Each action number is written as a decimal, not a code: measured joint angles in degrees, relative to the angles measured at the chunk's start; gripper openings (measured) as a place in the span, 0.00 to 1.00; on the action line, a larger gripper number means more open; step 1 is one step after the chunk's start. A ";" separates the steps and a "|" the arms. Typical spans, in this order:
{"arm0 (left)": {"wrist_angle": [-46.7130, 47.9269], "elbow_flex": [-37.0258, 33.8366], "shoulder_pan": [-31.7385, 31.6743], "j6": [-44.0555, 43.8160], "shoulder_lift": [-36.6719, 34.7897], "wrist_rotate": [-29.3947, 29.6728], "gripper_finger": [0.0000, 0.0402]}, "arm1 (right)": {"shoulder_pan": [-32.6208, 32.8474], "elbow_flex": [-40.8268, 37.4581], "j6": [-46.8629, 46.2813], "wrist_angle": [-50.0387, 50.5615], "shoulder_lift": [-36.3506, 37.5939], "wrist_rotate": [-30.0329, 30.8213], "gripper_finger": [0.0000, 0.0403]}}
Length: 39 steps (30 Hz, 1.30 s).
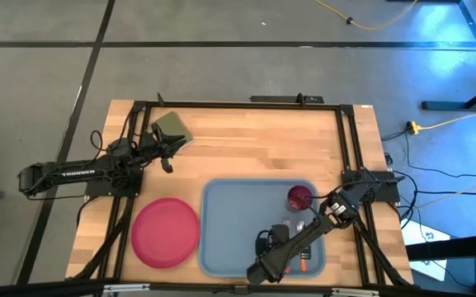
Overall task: Pick and place plate/cup/fork/spoon on tray
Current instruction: Put the orange fork on the blue serving tray to the left of the orange spoon
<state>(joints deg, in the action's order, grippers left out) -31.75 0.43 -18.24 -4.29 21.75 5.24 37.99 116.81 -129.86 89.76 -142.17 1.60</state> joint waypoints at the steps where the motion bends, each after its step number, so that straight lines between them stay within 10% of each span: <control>1: 0.00 0.01 0.00 0.00 -0.02 0.05 0.18 | -0.02 0.00 0.33 0.02 0.00 -0.06 0.09; 39: 0.02 0.00 0.00 0.00 -0.02 0.02 0.18 | -0.63 0.04 3.06 0.24 -0.02 -3.21 0.09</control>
<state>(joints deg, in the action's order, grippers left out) -31.73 0.43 -18.24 -4.29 21.74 5.26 37.36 116.86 -126.80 90.00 -142.19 -1.61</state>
